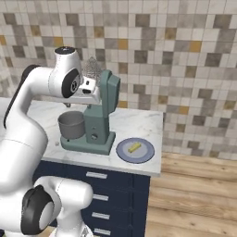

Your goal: Add butter and sugar cubes to the stand mixer bowl and then turn on the stand mixer to begin making frosting.

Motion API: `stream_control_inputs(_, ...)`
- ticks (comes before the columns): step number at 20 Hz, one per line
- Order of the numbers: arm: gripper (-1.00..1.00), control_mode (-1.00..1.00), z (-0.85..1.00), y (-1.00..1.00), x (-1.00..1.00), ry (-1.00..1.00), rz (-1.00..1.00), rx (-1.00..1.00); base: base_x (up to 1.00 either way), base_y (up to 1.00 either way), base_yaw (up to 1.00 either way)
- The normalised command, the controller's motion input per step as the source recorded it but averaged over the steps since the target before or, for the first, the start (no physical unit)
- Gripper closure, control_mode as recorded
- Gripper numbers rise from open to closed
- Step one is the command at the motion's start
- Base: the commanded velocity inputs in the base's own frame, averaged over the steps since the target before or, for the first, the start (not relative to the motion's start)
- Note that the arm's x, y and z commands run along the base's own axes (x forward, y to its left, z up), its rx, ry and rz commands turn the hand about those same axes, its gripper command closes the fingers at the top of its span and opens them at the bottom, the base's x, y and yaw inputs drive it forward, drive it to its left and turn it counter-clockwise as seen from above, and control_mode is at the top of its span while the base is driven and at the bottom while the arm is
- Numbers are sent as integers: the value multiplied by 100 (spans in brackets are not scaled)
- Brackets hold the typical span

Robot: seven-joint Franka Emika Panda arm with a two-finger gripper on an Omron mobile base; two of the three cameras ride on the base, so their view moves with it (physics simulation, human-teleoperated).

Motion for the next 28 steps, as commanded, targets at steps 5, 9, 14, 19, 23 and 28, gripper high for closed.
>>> stream_control_inputs(5,-100,-100,0,-1,0,0,0,0,0,-19,0)
stream_control_inputs(9,-100,-100,0,0,-24,-2,0,0,0,0,0)
stream_control_inputs(14,-100,-100,0,62,-56,-1,0,-4,0,0,0)
stream_control_inputs(19,-100,-100,0,99,-37,0,0,-12,0,0,0)
stream_control_inputs(23,-100,-100,-9,100,-10,1,-2,-13,0,0,0)
stream_control_inputs(28,-100,-100,-22,72,0,4,-9,-5,0,0,0)
